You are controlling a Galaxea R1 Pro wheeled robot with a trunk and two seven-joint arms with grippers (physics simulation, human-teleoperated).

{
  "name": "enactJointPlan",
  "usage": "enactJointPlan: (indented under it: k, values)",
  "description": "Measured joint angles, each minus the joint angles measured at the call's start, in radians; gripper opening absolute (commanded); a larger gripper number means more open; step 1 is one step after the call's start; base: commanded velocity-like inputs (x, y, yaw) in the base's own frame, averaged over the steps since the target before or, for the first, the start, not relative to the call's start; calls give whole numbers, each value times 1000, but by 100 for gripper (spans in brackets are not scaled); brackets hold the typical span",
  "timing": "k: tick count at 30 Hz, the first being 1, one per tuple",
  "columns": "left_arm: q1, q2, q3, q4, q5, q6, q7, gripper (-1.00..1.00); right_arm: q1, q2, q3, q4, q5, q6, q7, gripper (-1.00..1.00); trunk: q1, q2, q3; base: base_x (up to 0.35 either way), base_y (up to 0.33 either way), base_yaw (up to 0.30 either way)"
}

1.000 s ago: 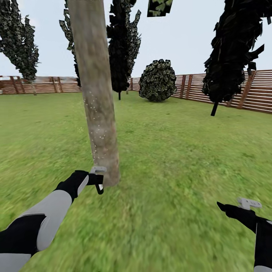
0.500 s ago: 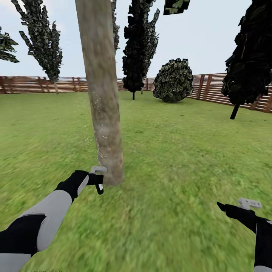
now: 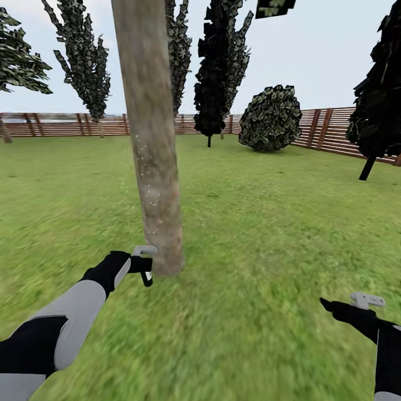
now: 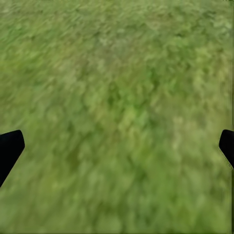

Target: In the garden, pick up the pesticide atomizer on the floor and spray pesticide onto both trees until each tree trunk is fully covered.

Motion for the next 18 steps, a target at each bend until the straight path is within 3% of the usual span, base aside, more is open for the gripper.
enactJointPlan:
  k: [5,18]
  values:
    - [0,0,0,0,0,0,0,-100,0,0,0,0,-1,0,0,100,0,0,0,64,-231,1]
    - [17,7,-1,0,-4,13,1,-100,0,0,0,1,-1,0,0,100,0,0,0,3,-11,0]
